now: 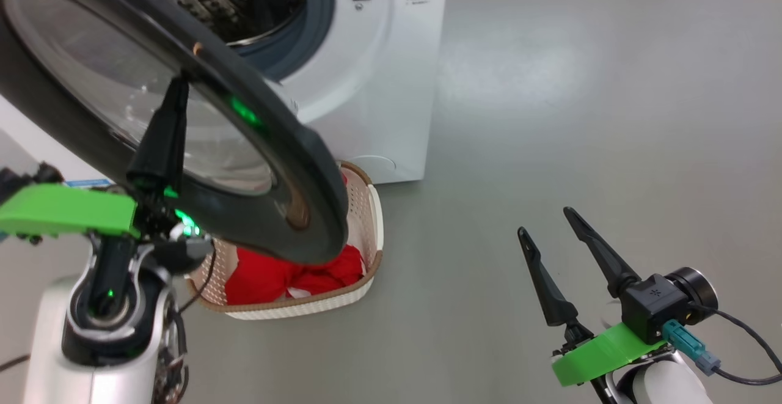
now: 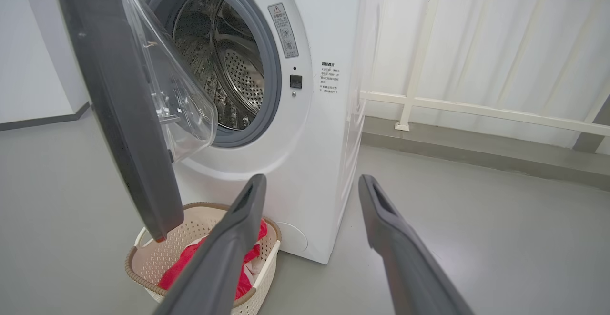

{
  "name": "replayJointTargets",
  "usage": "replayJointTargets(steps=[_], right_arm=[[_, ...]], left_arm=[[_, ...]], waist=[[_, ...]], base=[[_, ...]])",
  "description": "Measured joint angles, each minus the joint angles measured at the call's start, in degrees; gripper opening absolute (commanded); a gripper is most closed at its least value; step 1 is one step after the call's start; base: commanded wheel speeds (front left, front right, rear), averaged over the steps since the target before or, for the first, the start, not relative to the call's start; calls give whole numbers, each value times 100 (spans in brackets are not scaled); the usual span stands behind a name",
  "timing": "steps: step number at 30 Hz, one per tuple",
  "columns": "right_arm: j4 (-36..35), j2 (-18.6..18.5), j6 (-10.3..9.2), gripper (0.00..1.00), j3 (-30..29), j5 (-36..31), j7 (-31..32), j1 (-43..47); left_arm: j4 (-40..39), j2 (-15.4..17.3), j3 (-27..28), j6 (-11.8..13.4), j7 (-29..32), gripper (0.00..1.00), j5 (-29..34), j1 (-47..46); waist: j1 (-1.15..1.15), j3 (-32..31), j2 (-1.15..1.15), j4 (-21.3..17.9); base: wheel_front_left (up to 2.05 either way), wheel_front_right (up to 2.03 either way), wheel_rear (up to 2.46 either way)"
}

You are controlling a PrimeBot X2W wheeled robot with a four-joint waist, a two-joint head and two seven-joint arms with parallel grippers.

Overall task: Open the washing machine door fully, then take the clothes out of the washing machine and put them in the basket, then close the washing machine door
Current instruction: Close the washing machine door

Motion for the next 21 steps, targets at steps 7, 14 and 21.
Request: replayJointTargets(steps=[7, 14, 21], right_arm=[[-64, -11, 0, 100, 105, 0, 0, -71], [-142, -10, 0, 100, 94, 0, 0, -232], [-157, -9, 0, 100, 97, -1, 0, -306]], left_arm=[[467, -12, -81, -376, -269, 0, 3, -642], [1180, 3, -52, -648, -385, 0, 71, -1293], [1845, 8, -88, -850, -385, 0, 147, -2024]], waist=[[0, 265, 0, -211], [0, 539, 0, -414], [0, 793, 0, -518]], base=[[0, 0, 0], [0, 0, 0], [0, 0, 0]])
